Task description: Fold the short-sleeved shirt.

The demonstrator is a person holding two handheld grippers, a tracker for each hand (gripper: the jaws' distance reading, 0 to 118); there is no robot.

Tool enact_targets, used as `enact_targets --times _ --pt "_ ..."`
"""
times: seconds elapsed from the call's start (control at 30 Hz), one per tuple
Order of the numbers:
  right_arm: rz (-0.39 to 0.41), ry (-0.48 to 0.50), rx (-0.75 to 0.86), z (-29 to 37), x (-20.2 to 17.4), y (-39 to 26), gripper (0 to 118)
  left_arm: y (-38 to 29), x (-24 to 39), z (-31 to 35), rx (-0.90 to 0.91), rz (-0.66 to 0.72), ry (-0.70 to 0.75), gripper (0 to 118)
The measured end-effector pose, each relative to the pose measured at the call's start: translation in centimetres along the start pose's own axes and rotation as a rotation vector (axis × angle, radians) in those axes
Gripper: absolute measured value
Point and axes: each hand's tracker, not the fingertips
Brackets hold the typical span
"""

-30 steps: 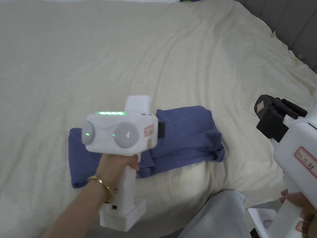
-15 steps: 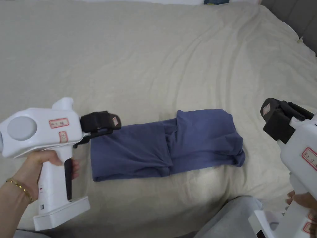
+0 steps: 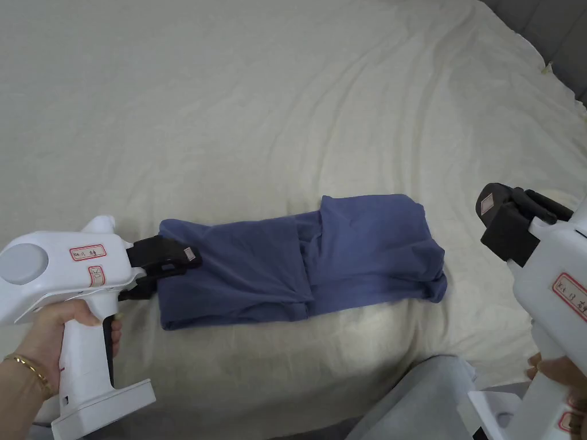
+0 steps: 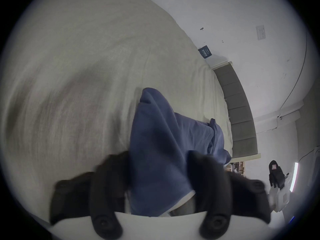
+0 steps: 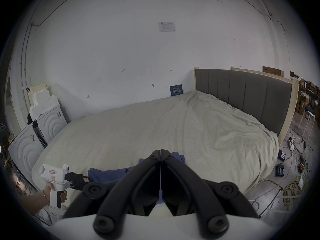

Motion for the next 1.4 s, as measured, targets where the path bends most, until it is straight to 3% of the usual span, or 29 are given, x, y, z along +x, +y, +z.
enact_targets --times 0.03,0.13,0.2,0.37,0.47,0.6,0.8,0.83,0.87,0.9,0.93,1.03,1.1,1.3,1.4 --pt "-0.001 -0.002 -0.004 0.0 0.0 -0.1 4 0.1 0.2 -0.4 -0.008 -0.013 0.035 26" --pt "0.003 -0.010 -0.016 -0.1 -0.1 -0.4 4 -0.3 0.1 -1.3 -0.021 -0.026 0.075 13" --pt "0.004 -0.013 -0.022 0.0 -0.2 -0.5 4 -0.1 0.5 -1.4 -0.023 -0.002 0.084 10" --pt "0.019 -0.012 -0.032 -0.1 -0.4 -0.3 4 0.1 2.3 -0.2 -0.015 -0.053 0.143 9" --pt "0.032 -0.007 -0.024 0.1 -0.5 0.1 4 0.0 3.9 2.5 0.026 -0.053 0.107 8" --pt "0.035 0.008 -0.017 -0.1 -0.6 0.6 4 0.8 3.2 7.3 0.083 -0.079 0.195 8" --pt "0.022 0.037 -0.024 -1.0 -1.2 0.3 4 1.9 0.3 15.9 0.276 0.053 0.369 8" --pt "0.018 0.042 -0.027 -1.2 -1.2 0.2 4 1.6 1.7 11.5 0.316 0.063 0.368 8" --pt "0.018 0.048 -0.031 -1.3 -1.2 0.0 4 1.7 1.7 11.5 0.351 0.066 0.373 8" --pt "0.019 0.054 -0.036 -1.4 -1.3 0.0 4 1.8 1.6 11.6 0.370 0.051 0.390 8" --pt "0.020 0.057 -0.038 -1.5 -1.4 -0.1 4 2.0 0.9 16.4 0.380 0.029 0.409 8" --pt "0.017 0.069 -0.041 -1.7 -1.5 -0.2 4 1.6 2.6 14.3 0.374 -0.030 0.394 8" --pt "0.011 0.075 -0.038 -1.7 -1.6 -0.1 4 -1.1 7.5 17.3 0.359 -0.075 0.347 8" --pt "0.001 0.075 -0.017 -0.8 -0.9 0.1 4 -2.5 14.5 12.2 0.251 -0.250 0.211 8" --pt "-0.011 0.062 -0.007 -0.3 -0.2 0.0 4 -3.6 17.9 8.2 0.170 -0.358 0.219 8"
